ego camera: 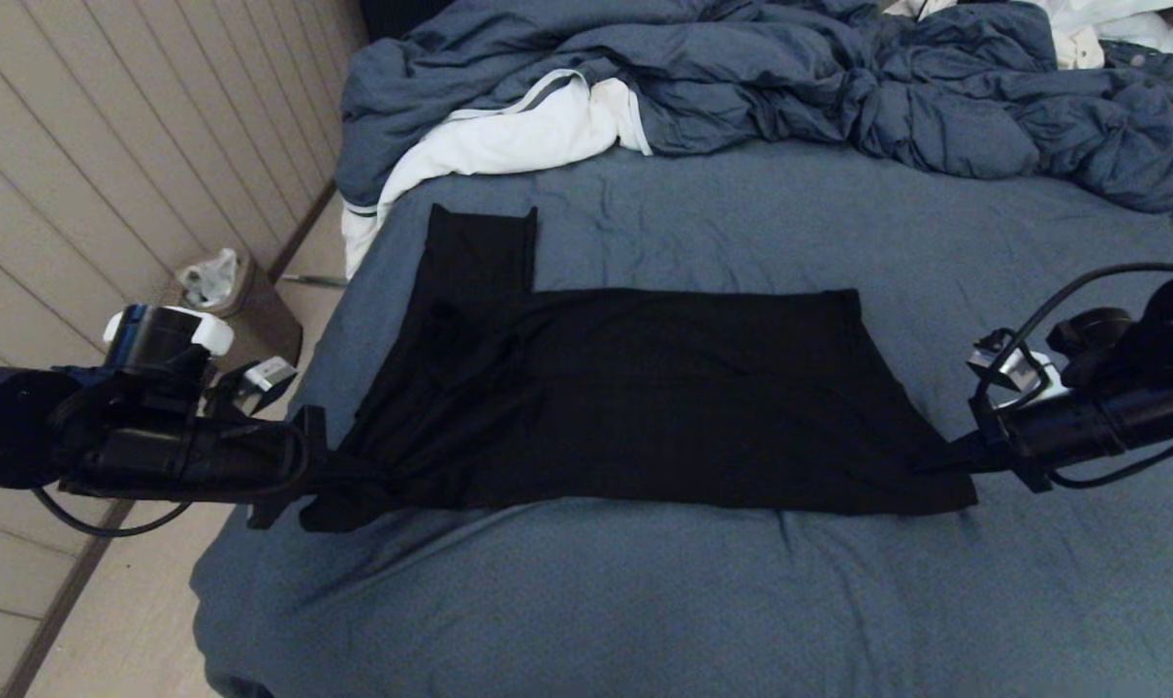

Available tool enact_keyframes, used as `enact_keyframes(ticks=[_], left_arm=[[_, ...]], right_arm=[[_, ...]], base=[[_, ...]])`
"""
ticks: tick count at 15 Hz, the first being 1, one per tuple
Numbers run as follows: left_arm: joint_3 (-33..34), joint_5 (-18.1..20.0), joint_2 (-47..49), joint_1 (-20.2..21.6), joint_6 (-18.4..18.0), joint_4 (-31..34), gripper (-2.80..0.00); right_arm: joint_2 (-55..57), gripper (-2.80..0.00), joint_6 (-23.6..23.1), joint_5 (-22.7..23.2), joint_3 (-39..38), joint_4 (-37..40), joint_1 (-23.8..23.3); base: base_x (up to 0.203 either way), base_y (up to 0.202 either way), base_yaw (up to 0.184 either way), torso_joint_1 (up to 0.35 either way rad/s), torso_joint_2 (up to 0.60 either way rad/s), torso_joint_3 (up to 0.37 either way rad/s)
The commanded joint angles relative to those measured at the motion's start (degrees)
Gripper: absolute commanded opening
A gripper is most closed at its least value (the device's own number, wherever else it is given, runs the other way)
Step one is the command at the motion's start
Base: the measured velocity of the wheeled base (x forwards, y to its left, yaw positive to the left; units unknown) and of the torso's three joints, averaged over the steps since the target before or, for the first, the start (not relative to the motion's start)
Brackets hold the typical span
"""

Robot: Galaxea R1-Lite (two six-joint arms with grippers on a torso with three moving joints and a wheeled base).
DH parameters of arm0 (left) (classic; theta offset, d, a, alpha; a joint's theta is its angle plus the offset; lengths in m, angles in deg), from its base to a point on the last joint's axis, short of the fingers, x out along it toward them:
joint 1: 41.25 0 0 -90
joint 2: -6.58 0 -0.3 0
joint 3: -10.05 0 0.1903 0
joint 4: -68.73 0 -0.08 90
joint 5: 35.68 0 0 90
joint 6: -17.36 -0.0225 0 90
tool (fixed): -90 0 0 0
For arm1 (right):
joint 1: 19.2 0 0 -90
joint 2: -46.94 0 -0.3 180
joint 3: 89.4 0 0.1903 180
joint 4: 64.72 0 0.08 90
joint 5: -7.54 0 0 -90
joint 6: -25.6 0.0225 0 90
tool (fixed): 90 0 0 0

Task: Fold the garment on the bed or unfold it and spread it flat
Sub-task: Fold the black T-shirt

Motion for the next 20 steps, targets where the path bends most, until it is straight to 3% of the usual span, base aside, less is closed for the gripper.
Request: enact_keyframes(ticks=[1, 7, 10, 17, 20], left_arm=[[-0.5, 0.2, -2.1, 0.0, -0.8, 2.0, -2.80], [-4.9, 0.2, -3.3, 0.0, -4.5, 10.0, -2.80], [-8.1, 0.2, -3.2, 0.0, -6.7, 15.2, -2.80], [-14.8, 0.3, -3.6, 0.0, -19.6, 34.7, -2.80], [-13.2, 0.2, -5.6, 0.0, -20.0, 36.0, -2.80]], right_arm=[[-0.6, -2.80, -0.2, 0.1, 0.3, 0.5, -0.5], [-0.6, -2.80, -6.6, 0.0, 5.3, 11.0, -1.6], [-0.4, -2.80, -7.6, -0.2, 7.3, 13.7, -2.1], [-0.3, -2.80, -8.4, -3.7, 12.3, 22.5, -2.4], [-1.3, -2.80, -8.8, -4.3, 10.6, 23.3, -3.3]], base=[[0.000, 0.000, 0.000, 0.000, 0.00, 0.000], [0.000, 0.000, 0.000, 0.000, 0.00, 0.000], [0.000, 0.000, 0.000, 0.000, 0.00, 0.000], [0.000, 0.000, 0.000, 0.000, 0.00, 0.000], [0.000, 0.000, 0.000, 0.000, 0.00, 0.000]])
